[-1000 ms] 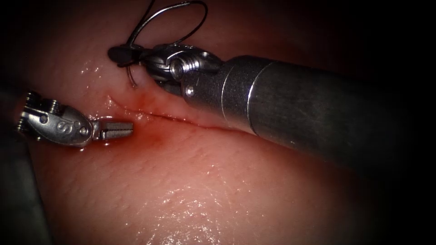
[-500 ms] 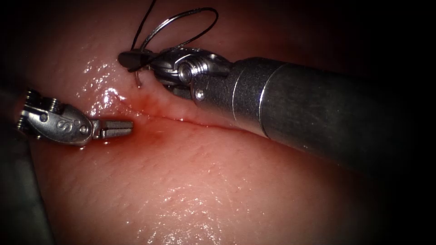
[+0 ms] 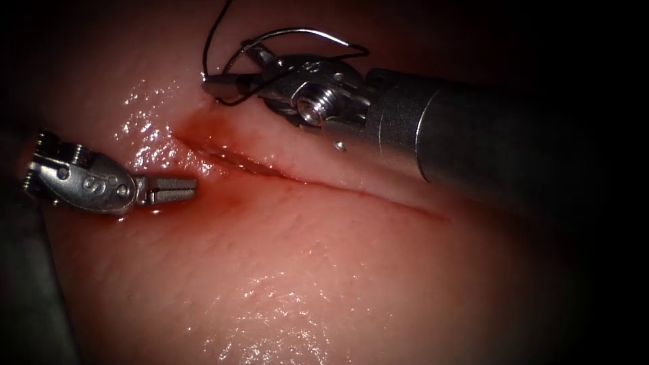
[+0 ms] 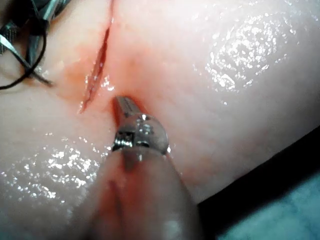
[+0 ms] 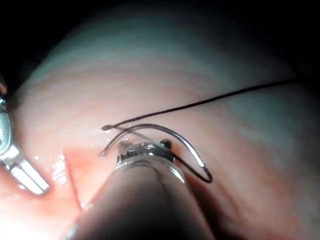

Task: Wound Closure
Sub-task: Use the right gripper to insert the needle through the top of the skin

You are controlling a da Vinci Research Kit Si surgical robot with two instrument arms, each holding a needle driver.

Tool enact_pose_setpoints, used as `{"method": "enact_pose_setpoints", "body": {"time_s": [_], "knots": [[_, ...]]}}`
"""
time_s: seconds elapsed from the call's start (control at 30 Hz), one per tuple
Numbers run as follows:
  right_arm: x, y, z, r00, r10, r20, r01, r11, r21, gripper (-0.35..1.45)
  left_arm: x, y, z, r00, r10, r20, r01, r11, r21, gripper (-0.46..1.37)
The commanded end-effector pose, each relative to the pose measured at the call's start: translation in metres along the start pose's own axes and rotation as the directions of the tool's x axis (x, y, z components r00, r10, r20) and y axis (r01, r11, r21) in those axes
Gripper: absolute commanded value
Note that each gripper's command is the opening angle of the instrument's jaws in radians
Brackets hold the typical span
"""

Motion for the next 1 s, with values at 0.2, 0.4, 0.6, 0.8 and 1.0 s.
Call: {"method": "enact_pose_setpoints", "body": {"time_s": [0.2,0.4,0.6,0.8,1.0], "knots": [[0.0002,0.001,-0.0006,0.996,-0.008,-0.088,0.022,0.986,0.164,1.26,0.0001,0.0001,0.0001,1.0,0.0,0.001,0.0,1.0,-0.008,-0.35],[-0.0002,0.0,-0.0002,0.981,0.119,-0.155,-0.066,0.949,0.309,1.25,0.0001,0.0001,0.0001,1.0,0.006,0.001,-0.006,1.0,-0.007,-0.35],[-0.0015,-0.0009,0.0004,0.976,0.128,-0.176,-0.068,0.948,0.31,1.26,0.0002,0.0,0.0001,1.0,0.006,0.001,-0.006,1.0,-0.009,-0.35],[-0.0031,0.0004,-0.0003,0.971,0.123,-0.205,-0.06,0.956,0.288,1.26,0.0004,-0.0001,-0.0001,1.0,0.011,0.002,-0.011,1.0,-0.011,-0.35],[-0.0046,0.0011,-0.0009,0.934,0.206,-0.29,-0.104,0.938,0.332,1.25,0.0004,-0.0001,-0.0002,1.0,0.01,-0.003,-0.01,1.0,-0.009,-0.35]]}}
